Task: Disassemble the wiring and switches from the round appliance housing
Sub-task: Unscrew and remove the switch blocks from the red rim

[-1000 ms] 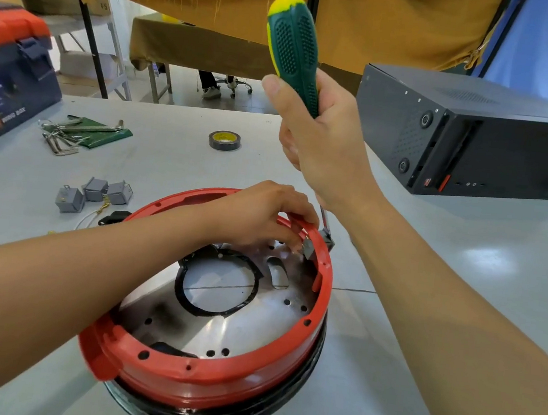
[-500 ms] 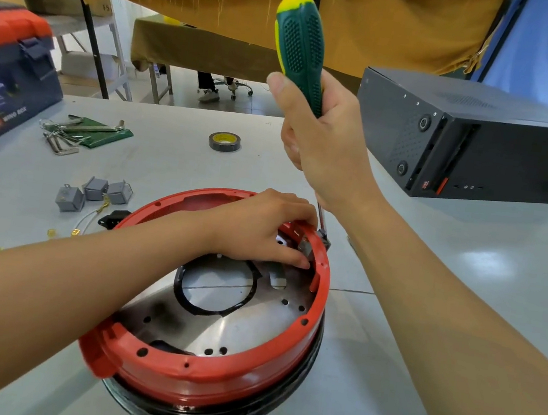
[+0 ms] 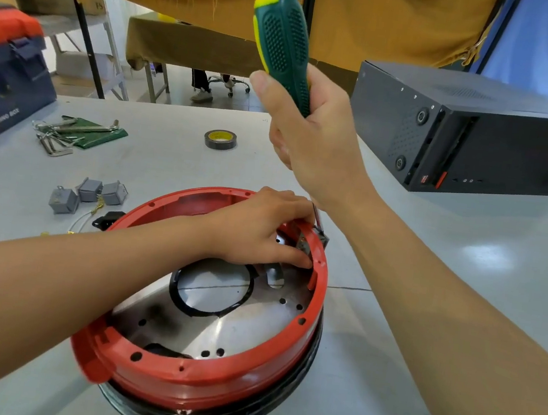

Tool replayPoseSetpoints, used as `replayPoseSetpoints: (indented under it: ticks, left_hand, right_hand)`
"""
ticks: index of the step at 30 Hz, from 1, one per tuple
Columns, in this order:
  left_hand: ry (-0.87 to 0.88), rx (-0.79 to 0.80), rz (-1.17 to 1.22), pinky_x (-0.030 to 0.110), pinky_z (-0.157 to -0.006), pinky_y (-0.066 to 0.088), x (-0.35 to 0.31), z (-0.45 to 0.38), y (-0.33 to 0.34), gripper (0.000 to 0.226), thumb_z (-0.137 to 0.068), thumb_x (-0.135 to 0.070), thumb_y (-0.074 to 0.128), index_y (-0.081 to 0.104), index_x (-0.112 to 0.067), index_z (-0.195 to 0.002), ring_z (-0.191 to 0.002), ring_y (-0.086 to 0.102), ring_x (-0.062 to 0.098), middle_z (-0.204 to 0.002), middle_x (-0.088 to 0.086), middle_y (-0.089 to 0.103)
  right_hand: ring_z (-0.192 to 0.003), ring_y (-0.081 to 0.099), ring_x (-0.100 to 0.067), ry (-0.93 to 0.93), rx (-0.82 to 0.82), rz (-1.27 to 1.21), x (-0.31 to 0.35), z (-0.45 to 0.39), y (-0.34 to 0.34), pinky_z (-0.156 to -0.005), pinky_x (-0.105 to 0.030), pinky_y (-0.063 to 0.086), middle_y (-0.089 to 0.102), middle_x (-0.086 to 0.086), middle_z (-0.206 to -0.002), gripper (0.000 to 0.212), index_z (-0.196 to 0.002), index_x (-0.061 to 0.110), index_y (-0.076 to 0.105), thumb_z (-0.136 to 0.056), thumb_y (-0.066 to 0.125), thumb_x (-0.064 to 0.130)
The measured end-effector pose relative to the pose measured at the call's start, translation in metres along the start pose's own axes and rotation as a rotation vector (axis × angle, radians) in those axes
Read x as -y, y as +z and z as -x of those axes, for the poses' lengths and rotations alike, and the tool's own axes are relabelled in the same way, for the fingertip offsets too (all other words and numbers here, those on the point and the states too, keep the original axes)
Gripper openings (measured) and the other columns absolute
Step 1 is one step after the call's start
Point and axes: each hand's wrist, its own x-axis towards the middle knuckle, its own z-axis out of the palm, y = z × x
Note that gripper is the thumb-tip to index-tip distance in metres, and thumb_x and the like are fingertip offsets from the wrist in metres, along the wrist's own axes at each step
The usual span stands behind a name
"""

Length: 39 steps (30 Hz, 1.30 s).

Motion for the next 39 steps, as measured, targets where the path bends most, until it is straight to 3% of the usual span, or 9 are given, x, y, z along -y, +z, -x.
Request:
replayPoseSetpoints:
  ticks: [7,13,17,22,26,30,33,37,39]
  left_hand:
    - [-0.003,-0.001,-0.02,0.042,-0.084,0.044,-0.001,-0.001,0.003,0.043,-0.081,-0.038,0.064,0.062,-0.003,-0.105,-0.093,0.057,0.028,-0.1,0.009,0.063]
    - [-0.018,-0.031,-0.046,0.03,-0.07,0.041,-0.001,-0.002,0.0,0.025,-0.081,-0.028,0.072,0.058,-0.008,-0.087,-0.072,0.049,0.013,-0.08,0.003,0.058]
    - [-0.036,-0.012,-0.039,0.023,-0.072,0.042,0.0,-0.002,0.002,0.023,-0.082,-0.031,0.07,0.058,-0.015,-0.093,-0.076,0.051,0.007,-0.084,-0.005,0.059]
    - [-0.14,0.057,0.183,0.015,-0.079,0.046,-0.004,-0.002,-0.006,0.033,-0.078,-0.037,0.069,0.055,-0.03,-0.108,-0.087,0.062,0.003,-0.097,-0.015,0.066]
    - [-0.115,0.115,0.178,0.021,-0.082,0.046,-0.009,-0.003,-0.013,0.026,-0.081,-0.021,0.069,0.058,-0.029,-0.103,-0.088,0.062,0.008,-0.095,-0.015,0.066]
    - [-0.087,0.151,0.154,0.016,-0.077,0.044,-0.014,-0.004,-0.019,0.026,-0.08,-0.012,0.066,0.061,-0.027,-0.101,-0.085,0.059,0.005,-0.087,-0.022,0.062]
    - [-0.112,0.169,0.207,0.006,-0.073,0.039,-0.019,-0.005,-0.024,0.026,-0.079,-0.019,0.058,0.066,-0.025,-0.103,-0.082,0.058,-0.004,-0.084,-0.028,0.063]
    - [-0.239,0.135,0.259,0.024,-0.077,0.047,-0.024,-0.014,-0.021,0.017,-0.085,-0.036,0.058,0.067,-0.024,-0.093,-0.082,0.062,0.008,-0.085,-0.007,0.07]
    - [-0.329,0.099,0.21,0.019,-0.067,0.047,-0.026,-0.02,-0.015,0.017,-0.082,-0.04,0.066,0.06,-0.026,-0.09,-0.068,0.06,0.0,-0.076,-0.01,0.068]
  right_hand:
    - [-0.043,0.038,-0.004,-0.011,0.008,0.041,-0.003,0.002,0.0,-0.046,-0.012,0.03,0.038,0.017,-0.049,0.022,-0.076,0.023,0.049,-0.095,0.056,0.014]
    - [-0.038,0.038,-0.003,0.01,-0.062,-0.042,-0.006,0.005,-0.015,-0.041,-0.012,0.03,0.041,0.017,-0.046,0.022,-0.077,0.022,0.049,-0.096,0.054,0.012]
    - [-0.037,0.034,-0.003,0.023,-0.093,-0.096,-0.005,0.005,-0.018,-0.039,-0.013,0.028,0.038,0.015,-0.047,0.026,-0.074,0.022,0.047,-0.096,0.053,0.012]
    - [-0.038,0.036,-0.003,0.012,-0.123,-0.107,-0.004,0.007,-0.02,-0.039,-0.013,0.029,0.04,0.015,-0.048,0.024,-0.076,0.024,0.048,-0.097,0.052,0.013]
    - [-0.038,0.035,-0.003,0.006,-0.137,-0.113,-0.004,0.007,-0.022,-0.039,-0.013,0.029,0.04,0.015,-0.047,0.025,-0.076,0.025,0.048,-0.097,0.052,0.013]
    - [-0.037,0.036,-0.003,-0.006,-0.142,-0.095,-0.005,0.007,-0.023,-0.039,-0.013,0.03,0.041,0.015,-0.046,0.024,-0.077,0.025,0.048,-0.097,0.052,0.013]
    - [-0.038,0.034,-0.003,-0.014,-0.154,-0.105,-0.007,0.007,-0.025,-0.039,-0.014,0.029,0.038,0.014,-0.047,0.025,-0.075,0.024,0.048,-0.096,0.053,0.013]
    - [-0.039,0.033,-0.004,-0.014,-0.186,-0.12,-0.008,0.009,-0.03,-0.039,-0.015,0.029,0.037,0.012,-0.048,0.026,-0.072,0.023,0.045,-0.096,0.053,0.015]
    - [-0.039,0.032,-0.004,-0.015,-0.206,-0.124,-0.009,0.011,-0.033,-0.039,-0.015,0.028,0.037,0.012,-0.048,0.026,-0.072,0.022,0.045,-0.096,0.053,0.016]
